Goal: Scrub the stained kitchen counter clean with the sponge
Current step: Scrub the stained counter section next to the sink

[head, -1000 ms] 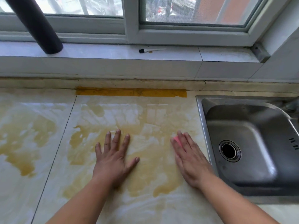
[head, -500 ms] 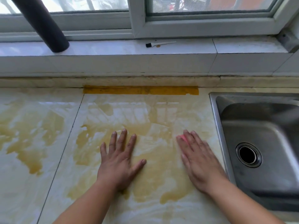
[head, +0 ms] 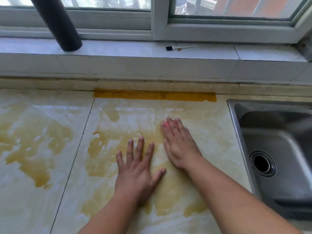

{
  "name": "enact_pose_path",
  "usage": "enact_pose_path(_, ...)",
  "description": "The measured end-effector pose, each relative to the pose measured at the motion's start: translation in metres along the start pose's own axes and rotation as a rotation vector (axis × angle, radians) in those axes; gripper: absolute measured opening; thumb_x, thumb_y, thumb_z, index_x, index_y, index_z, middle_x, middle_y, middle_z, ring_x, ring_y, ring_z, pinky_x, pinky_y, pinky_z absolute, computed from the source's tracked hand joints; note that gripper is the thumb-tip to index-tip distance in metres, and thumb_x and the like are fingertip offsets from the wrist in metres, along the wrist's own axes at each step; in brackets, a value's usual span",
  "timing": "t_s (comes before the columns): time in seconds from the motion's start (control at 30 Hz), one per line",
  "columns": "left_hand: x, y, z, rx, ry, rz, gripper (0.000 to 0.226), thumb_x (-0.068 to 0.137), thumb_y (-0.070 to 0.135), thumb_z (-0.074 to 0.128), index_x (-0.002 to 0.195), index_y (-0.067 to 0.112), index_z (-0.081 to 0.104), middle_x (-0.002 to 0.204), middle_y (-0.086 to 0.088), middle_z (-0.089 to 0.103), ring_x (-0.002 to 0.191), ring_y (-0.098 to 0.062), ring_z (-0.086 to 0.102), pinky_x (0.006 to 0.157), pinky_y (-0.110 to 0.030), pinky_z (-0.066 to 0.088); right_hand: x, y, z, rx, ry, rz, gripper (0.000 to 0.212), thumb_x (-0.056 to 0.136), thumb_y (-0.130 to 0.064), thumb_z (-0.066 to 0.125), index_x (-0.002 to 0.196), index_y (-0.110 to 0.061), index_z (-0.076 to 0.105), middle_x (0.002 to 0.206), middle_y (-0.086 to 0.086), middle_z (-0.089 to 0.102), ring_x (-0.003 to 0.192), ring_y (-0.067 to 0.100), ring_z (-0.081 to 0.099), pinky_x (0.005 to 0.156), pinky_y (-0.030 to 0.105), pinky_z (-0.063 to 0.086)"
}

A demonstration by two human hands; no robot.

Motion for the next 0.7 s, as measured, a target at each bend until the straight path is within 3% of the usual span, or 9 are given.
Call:
enact_pose_path(0.07,0.0,0.0,-0.001,-0.009,0.015,0.003,0.092,0.088,0.087,0.009,0.16,0.039,-0.022,0.162,0.004,-0.045,0.147,-0.027,-0.045,0.121,-0.064,-0.015,-0.006,0.021,-0.009,-0.025,0.019,-0.022,0.059,0.106,-0.034,0.024,0.16,-0.037,-0.001,0.165,-0.019,-0.016,0.151,0.008,-0.021,0.124,0.032,-0.006)
enact_pose_path(0.23,0.0,-0.002,0.001,-0.042,0.079,0.019,0.092,0.087,0.088,0.0,0.164,0.037,-0.008,0.169,0.001,-0.032,0.152,-0.029,-0.035,0.121,-0.068,-0.01,-0.023,0.116,-0.043,-0.029,0.15,0.361,0.058,0.107,-0.032,0.022,0.162,-0.027,0.005,0.169,-0.006,-0.011,0.154,0.015,-0.014,0.125,0.033,-0.004)
enact_pose_path(0.3,0.001,-0.003,0.005,-0.046,0.078,0.019,0.096,0.085,0.088,-0.003,0.165,0.035,-0.002,0.171,-0.001,-0.025,0.155,-0.031,-0.03,0.121,-0.069,-0.007,-0.006,0.121,-0.046,0.003,0.172,0.471,0.059,0.106,-0.031,0.021,0.162,-0.023,0.003,0.169,0.0,-0.011,0.154,0.021,-0.015,0.125,0.037,-0.004)
enact_pose_path(0.37,0.001,-0.003,0.008,-0.047,0.076,0.017,0.094,0.088,0.087,0.007,0.165,0.034,0.009,0.174,-0.004,-0.013,0.158,-0.034,-0.018,0.12,-0.072,0.002,0.026,0.099,-0.044,0.031,0.175,0.521,0.061,0.106,-0.03,0.022,0.161,-0.018,0.0,0.169,0.005,-0.013,0.154,0.028,-0.015,0.126,0.041,-0.003)
enact_pose_path(0.47,0.004,-0.002,0.012,-0.049,0.097,0.02,0.091,0.09,0.085,0.026,0.162,0.03,0.029,0.175,-0.006,0.009,0.16,-0.037,0.004,0.118,-0.072,0.014,0.073,0.028,-0.028,0.019,0.101,0.311,0.063,0.105,-0.029,0.026,0.161,-0.018,-0.001,0.169,0.006,-0.012,0.154,0.03,-0.013,0.126,0.042,-0.002)
enact_pose_path(0.57,0.005,-0.002,0.014,-0.026,0.121,0.025,0.09,0.091,0.085,0.025,0.16,0.029,0.037,0.173,-0.007,0.017,0.16,-0.036,0.009,0.116,-0.074,0.018,0.079,-0.038,-0.007,0.008,0.016,-0.015,0.062,0.105,-0.028,0.026,0.161,-0.027,0.001,0.168,-0.006,-0.013,0.154,0.02,-0.016,0.125,0.038,-0.004)
enact_pose_path(0.63,0.007,-0.003,0.015,-0.018,0.123,0.025,0.09,0.091,0.086,0.023,0.16,0.029,0.037,0.173,-0.007,0.017,0.16,-0.037,0.01,0.116,-0.073,0.019,0.072,-0.041,-0.007,-0.012,0.002,-0.126,0.061,0.105,-0.029,0.025,0.161,-0.032,0.0,0.167,-0.013,-0.014,0.153,0.012,-0.018,0.124,0.035,-0.006)
enact_pose_path(0.7,0.007,-0.003,0.015,-0.014,0.123,0.021,0.09,0.091,0.086,0.022,0.161,0.03,0.035,0.174,-0.006,0.015,0.159,-0.037,0.009,0.116,-0.071,0.017,0.066,-0.007,-0.018,-0.051,0.038,-0.085,0.062,0.104,-0.024,0.025,0.161,-0.033,0.001,0.167,-0.014,-0.012,0.153,0.011,-0.014,0.123,0.031,-0.007)
Point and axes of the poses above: each hand's wrist, its own x-axis towards the middle knuckle, its own z-axis out of the palm, y = z × x, the point moved 5 cm from there along x, towards the middle knuckle
